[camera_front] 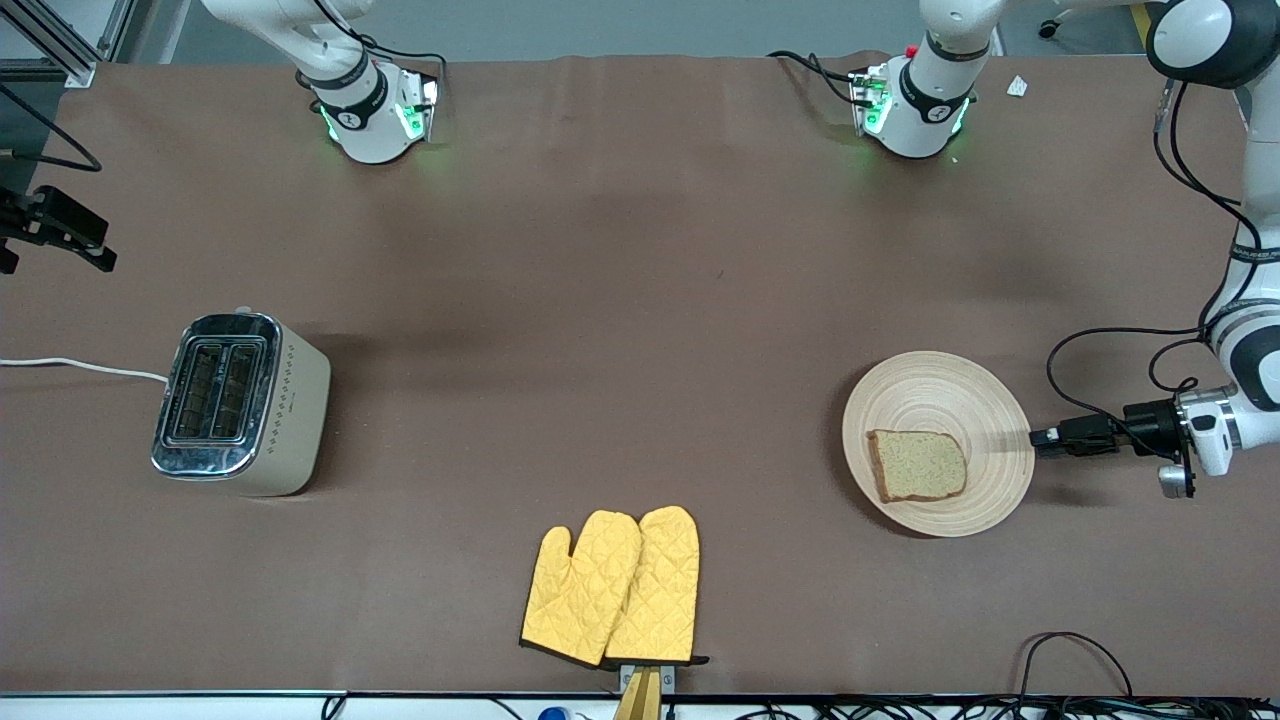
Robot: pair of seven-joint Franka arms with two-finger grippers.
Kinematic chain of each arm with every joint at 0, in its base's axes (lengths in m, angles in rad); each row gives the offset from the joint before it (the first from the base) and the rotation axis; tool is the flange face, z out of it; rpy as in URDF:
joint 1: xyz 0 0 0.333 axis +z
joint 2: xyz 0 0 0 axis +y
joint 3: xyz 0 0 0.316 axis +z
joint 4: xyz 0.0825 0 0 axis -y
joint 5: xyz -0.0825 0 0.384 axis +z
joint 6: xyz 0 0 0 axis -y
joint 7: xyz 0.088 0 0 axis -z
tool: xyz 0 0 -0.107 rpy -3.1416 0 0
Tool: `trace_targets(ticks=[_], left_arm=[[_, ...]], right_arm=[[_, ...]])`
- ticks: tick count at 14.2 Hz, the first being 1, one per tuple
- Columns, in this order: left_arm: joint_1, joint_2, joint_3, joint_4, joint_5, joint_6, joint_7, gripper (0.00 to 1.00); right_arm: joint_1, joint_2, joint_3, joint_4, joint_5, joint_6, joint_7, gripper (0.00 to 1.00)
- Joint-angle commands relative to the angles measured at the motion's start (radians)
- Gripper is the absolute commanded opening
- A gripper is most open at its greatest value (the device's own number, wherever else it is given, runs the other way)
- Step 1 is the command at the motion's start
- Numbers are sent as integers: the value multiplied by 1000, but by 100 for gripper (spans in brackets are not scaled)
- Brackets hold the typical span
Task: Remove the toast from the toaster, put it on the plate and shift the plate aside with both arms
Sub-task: 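Open the left gripper and release the plate rim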
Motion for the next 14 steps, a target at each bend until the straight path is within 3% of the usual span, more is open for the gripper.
trace_targets(ticks=[1, 5, 12, 14], left_arm=[[-25, -20, -21, 67, 92, -4, -139, 100], [-98, -88, -22, 96, 164, 1, -289, 100], [-282, -309, -27, 87, 456, -8, -748, 100], [-304, -373, -37, 81, 491, -56, -793, 100]], right_arm=[[-5, -9, 4, -3, 4, -13, 2, 100], [-5, -9, 4, -3, 4, -14, 2, 100], [-5, -9, 4, -3, 5, -14, 2, 100], [-5, -9, 4, -3, 5, -14, 2, 100]])
